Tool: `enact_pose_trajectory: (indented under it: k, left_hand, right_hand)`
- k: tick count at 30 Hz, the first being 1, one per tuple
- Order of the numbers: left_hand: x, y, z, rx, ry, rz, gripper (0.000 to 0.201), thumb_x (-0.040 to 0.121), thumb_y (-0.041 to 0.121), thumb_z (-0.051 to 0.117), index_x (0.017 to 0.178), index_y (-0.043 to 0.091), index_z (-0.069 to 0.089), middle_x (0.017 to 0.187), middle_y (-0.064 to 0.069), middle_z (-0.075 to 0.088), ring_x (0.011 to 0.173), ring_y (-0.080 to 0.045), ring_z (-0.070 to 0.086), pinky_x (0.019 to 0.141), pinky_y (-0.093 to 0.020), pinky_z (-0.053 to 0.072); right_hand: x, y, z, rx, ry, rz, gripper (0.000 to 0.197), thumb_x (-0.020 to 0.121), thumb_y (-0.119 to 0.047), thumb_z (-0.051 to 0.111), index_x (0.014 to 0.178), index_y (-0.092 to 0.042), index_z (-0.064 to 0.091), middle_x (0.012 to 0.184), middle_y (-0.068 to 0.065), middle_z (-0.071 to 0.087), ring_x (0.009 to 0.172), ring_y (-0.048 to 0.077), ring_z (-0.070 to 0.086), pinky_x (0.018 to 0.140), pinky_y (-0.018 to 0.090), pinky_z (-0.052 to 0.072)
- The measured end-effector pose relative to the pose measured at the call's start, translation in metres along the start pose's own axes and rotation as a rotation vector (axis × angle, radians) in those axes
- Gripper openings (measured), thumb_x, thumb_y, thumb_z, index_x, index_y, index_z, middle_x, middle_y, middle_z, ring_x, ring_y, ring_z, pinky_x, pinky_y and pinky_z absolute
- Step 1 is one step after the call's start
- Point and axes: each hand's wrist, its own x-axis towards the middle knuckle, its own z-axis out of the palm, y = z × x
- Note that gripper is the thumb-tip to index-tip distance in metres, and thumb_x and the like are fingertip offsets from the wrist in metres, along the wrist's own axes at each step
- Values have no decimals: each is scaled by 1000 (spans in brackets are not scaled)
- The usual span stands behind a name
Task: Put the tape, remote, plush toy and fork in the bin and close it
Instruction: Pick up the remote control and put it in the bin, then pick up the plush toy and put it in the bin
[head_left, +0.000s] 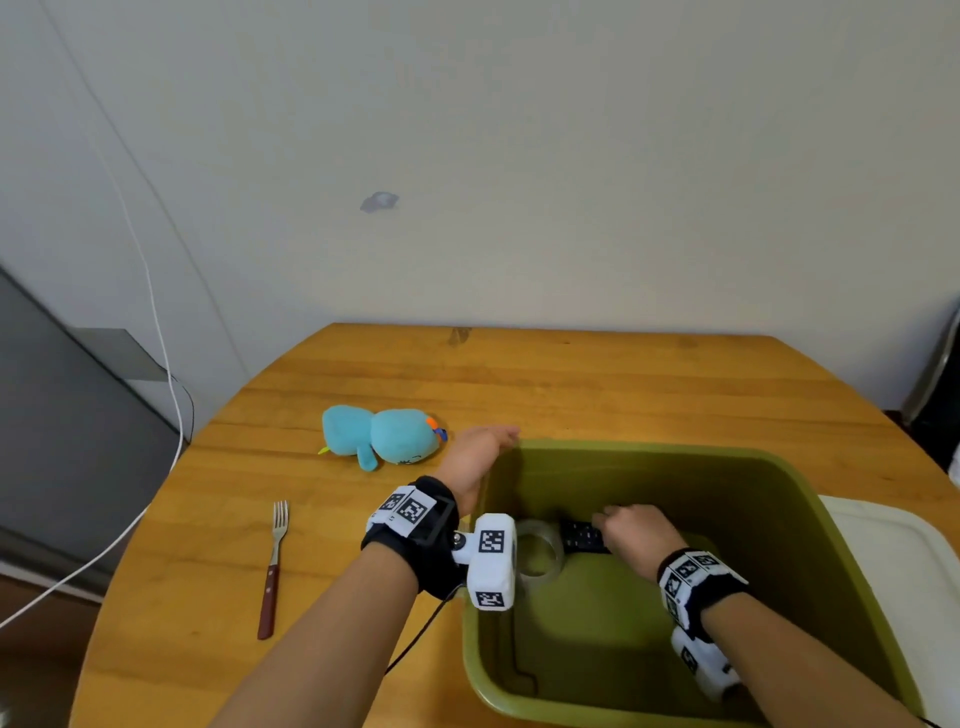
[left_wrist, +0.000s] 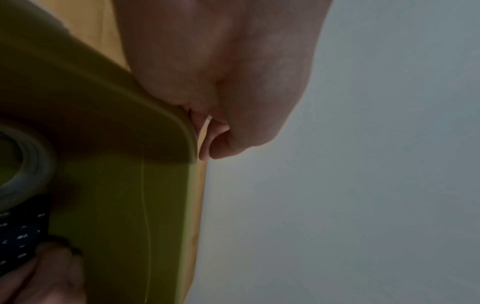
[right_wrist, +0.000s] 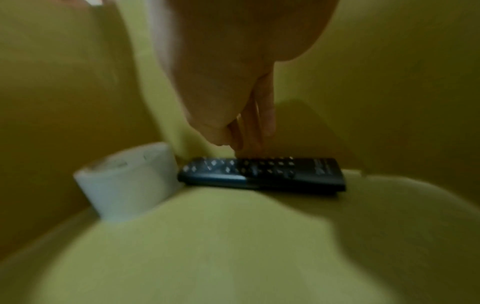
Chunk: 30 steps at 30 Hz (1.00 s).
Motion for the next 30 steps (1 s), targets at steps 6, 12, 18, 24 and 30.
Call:
enact_pose_trajectory:
  k: [6, 12, 18, 24, 30]
  left_hand:
    - [40, -10, -71, 54, 197, 17, 37, 96, 10, 51, 131, 9, 61, 101, -9, 67, 86, -20, 59, 71, -31, 44]
    - [100, -7, -132, 484, 285, -6, 52, 96, 7, 46, 148, 9, 44, 92, -7, 64, 71, -16, 51, 67, -26, 41]
    - [145, -11, -139, 929, 242, -163, 67, 89, 30, 56, 152, 29, 35, 158, -15, 32, 141, -36, 35, 115, -42, 33]
    - [168, -32, -133, 1330, 207, -161, 82, 81, 49, 64, 152, 29, 27, 152, -12, 31, 139, -38, 32, 115, -45, 26]
    - [166, -36, -140, 1202, 298, -41, 78, 75, 54, 62, 144, 23, 43, 138, -13, 48, 131, -38, 38, 104, -48, 42]
  right_hand:
    - [-11, 2, -31, 368, 343, 50, 18, 96, -23, 61, 109, -20, 74, 90, -7, 75, 75, 7, 69, 70, 21, 54]
    - [-35, -9, -84, 523, 552, 156, 22, 91, -20, 72, 112, -25, 73, 100, -15, 74, 85, -8, 61, 80, 4, 40]
    - [-5, -23, -143, 661, 648, 231, 17, 93, -23, 69, 109, -27, 74, 75, -31, 58, 59, -10, 54, 59, 4, 44]
    - [49, -18, -176, 733, 732, 256, 15, 94, -24, 64, 104, -27, 75, 85, -19, 68, 63, -5, 58, 64, 17, 49]
    - [84, -15, -186, 861, 770, 294, 14, 92, -22, 65, 101, -25, 75, 80, -15, 70, 64, 2, 62, 62, 22, 51]
